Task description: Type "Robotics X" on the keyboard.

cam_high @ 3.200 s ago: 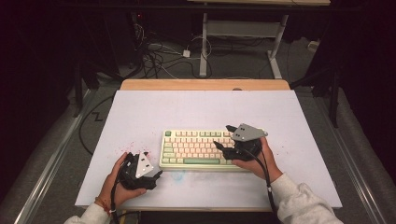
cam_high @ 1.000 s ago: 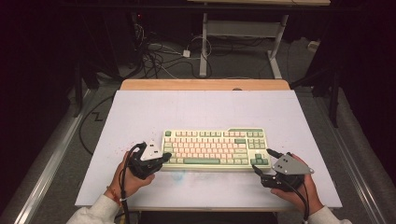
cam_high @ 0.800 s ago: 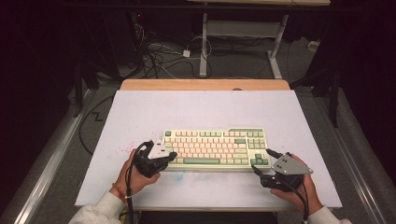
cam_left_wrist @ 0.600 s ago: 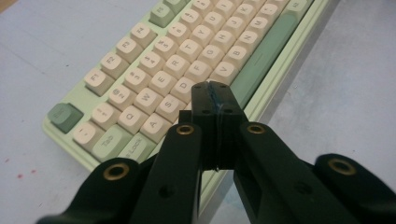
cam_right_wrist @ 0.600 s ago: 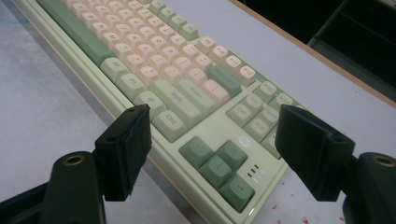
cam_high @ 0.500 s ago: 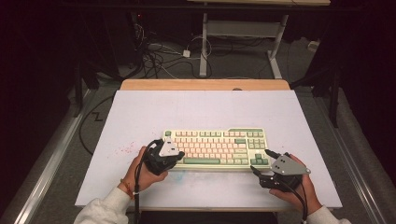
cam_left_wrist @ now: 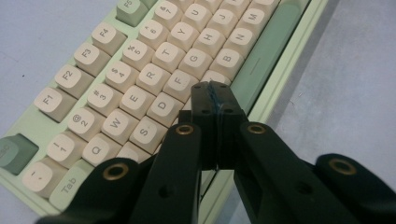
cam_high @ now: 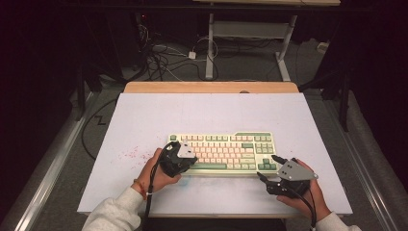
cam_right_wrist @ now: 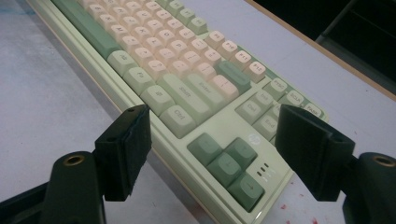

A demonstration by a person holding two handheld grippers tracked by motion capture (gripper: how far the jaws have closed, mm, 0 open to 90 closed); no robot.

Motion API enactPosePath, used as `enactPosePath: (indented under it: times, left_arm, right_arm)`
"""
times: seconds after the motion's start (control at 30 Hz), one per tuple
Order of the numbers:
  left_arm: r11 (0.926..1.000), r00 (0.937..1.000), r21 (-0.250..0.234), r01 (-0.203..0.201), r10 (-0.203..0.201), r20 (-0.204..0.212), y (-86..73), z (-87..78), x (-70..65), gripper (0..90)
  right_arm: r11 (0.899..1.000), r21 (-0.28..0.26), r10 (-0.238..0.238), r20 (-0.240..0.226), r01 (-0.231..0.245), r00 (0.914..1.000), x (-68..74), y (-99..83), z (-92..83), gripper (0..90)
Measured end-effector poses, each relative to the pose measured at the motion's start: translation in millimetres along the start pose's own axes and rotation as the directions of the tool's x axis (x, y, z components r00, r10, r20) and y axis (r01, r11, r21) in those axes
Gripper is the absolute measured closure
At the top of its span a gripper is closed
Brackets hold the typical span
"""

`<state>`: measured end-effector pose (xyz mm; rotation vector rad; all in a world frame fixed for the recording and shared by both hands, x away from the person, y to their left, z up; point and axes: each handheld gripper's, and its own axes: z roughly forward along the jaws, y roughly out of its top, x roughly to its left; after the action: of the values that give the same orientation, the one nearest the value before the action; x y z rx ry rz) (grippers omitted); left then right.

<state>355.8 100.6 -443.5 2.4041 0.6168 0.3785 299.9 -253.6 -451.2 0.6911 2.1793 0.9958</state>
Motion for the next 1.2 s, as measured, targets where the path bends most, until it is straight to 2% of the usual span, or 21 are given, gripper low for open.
enactPosePath:
  times: [0.37,0.83,1.2]
  left_arm:
    - [0.9998,0.9999,0.015,-0.013,0.013,-0.004,9.2,9.4,1.4,86.9]
    - [0.9988,0.9997,0.043,-0.022,0.022,-0.011,10.3,18.6,3.5,87.3]
    - [0.9997,0.999,-0.001,-0.025,0.025,-0.036,12.7,9.3,4.3,86.3]
  right_arm:
    - [1.0,0.003,-0.005,-0.005,0.005,1.0,-0.2,-0.8,0.4,27.2]
    - [1.0,0.015,-0.01,-0.012,0.011,0.9999,0.9,-1.3,1.6,27.2]
    - [1.0,0.006,-0.002,-0.006,0.003,1.0,0.0,0.0,0.0,27.2]
